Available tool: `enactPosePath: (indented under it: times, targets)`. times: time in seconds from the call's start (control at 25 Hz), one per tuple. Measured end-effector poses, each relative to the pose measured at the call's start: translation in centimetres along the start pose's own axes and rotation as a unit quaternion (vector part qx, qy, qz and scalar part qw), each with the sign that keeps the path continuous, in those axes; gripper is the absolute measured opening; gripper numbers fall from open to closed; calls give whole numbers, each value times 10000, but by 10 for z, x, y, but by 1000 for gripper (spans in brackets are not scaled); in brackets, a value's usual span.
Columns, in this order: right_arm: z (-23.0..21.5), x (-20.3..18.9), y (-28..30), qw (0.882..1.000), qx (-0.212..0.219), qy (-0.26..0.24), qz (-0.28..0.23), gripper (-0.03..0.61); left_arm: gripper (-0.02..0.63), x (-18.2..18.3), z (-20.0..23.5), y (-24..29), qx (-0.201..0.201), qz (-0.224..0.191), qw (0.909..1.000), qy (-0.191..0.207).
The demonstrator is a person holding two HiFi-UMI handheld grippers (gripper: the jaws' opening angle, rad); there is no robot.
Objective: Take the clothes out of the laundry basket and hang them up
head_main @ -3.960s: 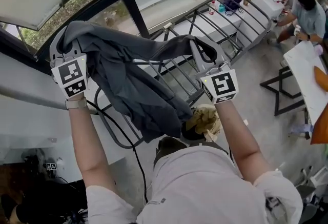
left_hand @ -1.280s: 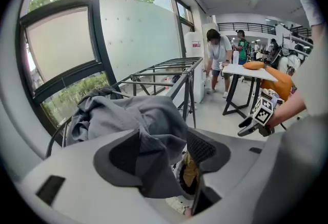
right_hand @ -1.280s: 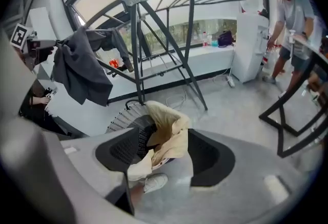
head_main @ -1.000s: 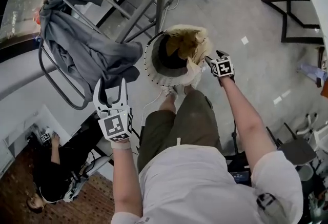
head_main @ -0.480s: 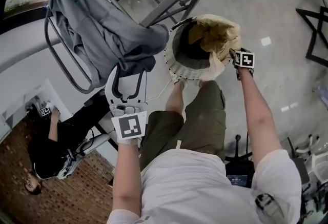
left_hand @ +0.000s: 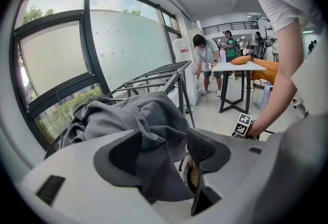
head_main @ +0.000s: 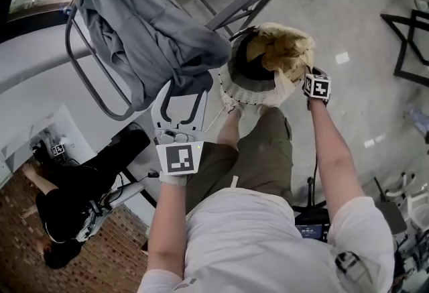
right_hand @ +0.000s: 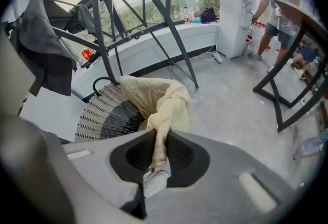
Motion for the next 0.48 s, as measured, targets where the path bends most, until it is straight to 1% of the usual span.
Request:
enactPosePath:
  times: [0.08,0.2,0.28,0.36,0.48]
  targets:
    - [7,7,-22,9998,28,-11,-209,45,270,3,0,-4,-65,-210,9997,-96]
    - [23,18,-60,9985,30,-129,-535,44,270,5,0,-14,-141,-483,9979,-396]
    - [33,24,-88,9968,-8,-143,-784,43,270,5,-3,-21,-283,-524,9967,-559]
    - [43,30,-115,9945,-21,-130,-1039,43,270,0,-10,-29,-438,-451,9944,-849]
    - [61,38,-155,9904,-20,-226,-1360,43,270,-4,-14,-35,-728,-487,9912,-991]
Point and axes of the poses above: the fingertips, and each gripper's own axes: y forward along the fingers, z to its left, x out of its top, the point moved 8 cm from there along -y, backward along the fingers, and after that the axes turned 1 degree about -z, right-handed, at the moved point
